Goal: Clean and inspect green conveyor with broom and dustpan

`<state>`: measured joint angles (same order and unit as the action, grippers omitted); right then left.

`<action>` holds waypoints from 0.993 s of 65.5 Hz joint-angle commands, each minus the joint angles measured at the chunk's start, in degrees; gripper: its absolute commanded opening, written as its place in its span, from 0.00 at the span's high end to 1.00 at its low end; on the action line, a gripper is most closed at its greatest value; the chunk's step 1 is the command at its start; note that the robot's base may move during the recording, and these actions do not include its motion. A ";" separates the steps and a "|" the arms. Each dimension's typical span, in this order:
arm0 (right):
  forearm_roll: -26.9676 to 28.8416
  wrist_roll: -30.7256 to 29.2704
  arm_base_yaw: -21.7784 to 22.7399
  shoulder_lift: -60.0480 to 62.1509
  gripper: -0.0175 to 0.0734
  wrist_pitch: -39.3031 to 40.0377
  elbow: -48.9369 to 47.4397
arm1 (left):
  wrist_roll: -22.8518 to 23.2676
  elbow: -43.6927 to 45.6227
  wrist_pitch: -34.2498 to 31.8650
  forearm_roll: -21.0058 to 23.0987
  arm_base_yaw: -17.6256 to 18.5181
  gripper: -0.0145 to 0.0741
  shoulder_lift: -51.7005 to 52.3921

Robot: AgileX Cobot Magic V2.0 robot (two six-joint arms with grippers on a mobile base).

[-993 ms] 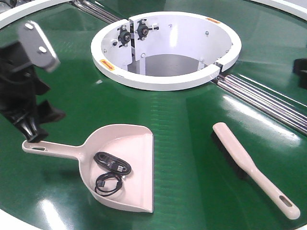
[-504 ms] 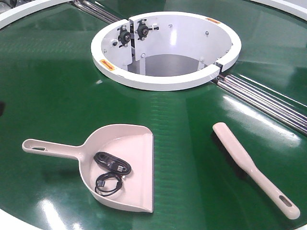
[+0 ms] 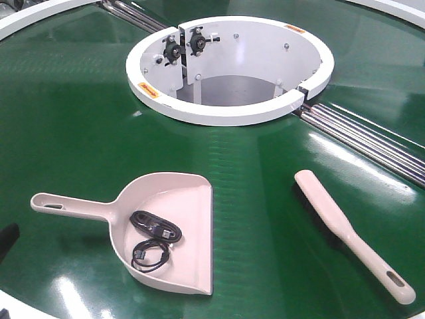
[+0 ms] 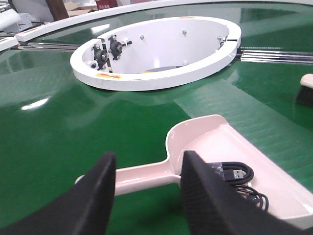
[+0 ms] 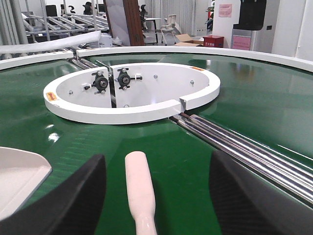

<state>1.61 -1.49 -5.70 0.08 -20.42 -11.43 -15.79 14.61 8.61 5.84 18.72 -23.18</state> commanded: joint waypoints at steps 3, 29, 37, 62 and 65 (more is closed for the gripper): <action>0.02 -0.67 0.26 -2.45 0.34 5.07 -1.10 | 1.02 0.28 -3.31 1.06 0.52 0.47 -0.69; -0.42 -3.02 0.26 -2.71 0.82 3.78 -1.10 | 0.90 -0.31 -2.49 0.78 0.52 0.85 -0.69; 0.32 -2.87 0.26 -2.71 0.82 4.50 -1.10 | 0.90 -0.31 -2.80 0.78 0.52 0.85 -0.35; 0.62 -2.87 0.26 -2.71 0.82 4.39 -1.10 | 0.90 -0.31 -2.60 0.83 0.52 0.85 -0.41; 0.62 -2.87 0.26 -2.71 0.82 4.39 -1.10 | 0.90 -0.31 -2.60 0.83 0.52 0.85 -0.41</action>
<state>2.12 -4.24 -5.70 -1.42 -20.50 -11.14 -15.39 12.79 10.14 6.08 18.72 -23.18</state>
